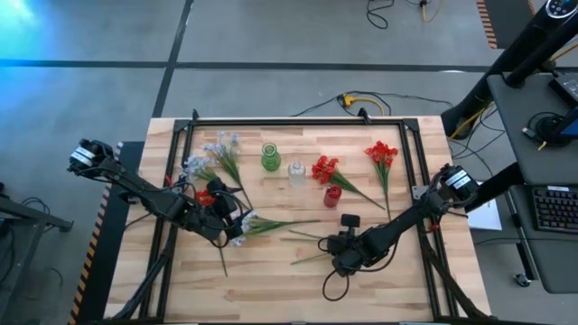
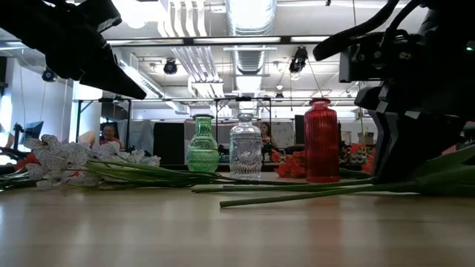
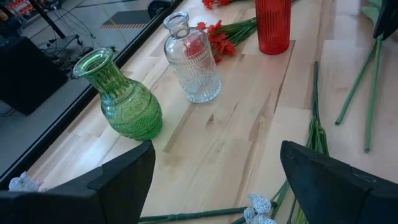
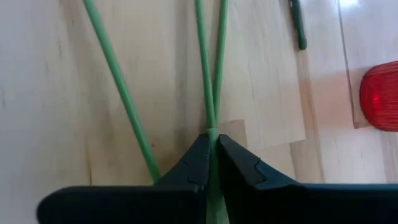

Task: Sort flowers into vase by color
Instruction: Put the center black tulip into the green vase

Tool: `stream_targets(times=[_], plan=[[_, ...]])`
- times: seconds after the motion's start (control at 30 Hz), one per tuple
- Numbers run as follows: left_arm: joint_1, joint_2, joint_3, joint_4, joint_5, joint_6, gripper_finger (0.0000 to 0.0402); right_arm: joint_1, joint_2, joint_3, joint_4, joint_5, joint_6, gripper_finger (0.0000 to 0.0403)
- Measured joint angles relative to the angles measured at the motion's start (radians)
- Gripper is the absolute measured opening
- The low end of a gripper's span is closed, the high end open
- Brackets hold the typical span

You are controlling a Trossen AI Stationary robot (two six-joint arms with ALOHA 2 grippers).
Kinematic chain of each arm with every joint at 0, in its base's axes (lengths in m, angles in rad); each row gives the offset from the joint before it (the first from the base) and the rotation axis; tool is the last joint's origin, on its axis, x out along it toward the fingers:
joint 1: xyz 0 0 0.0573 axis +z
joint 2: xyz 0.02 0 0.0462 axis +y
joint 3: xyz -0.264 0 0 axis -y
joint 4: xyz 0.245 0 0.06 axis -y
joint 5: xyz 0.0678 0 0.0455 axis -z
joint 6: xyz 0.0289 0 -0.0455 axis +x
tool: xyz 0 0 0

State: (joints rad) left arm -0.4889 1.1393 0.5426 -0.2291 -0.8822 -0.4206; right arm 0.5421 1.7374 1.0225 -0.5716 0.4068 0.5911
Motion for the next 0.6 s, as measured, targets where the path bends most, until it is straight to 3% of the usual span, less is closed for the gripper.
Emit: stream_targets(times=[0.6], plan=[[0.002,0.0,0.0,0.0,-0.001,0.0,0.0327,0.001,0.0,0.058,-0.063,0.01,-0.027,0.0013]])
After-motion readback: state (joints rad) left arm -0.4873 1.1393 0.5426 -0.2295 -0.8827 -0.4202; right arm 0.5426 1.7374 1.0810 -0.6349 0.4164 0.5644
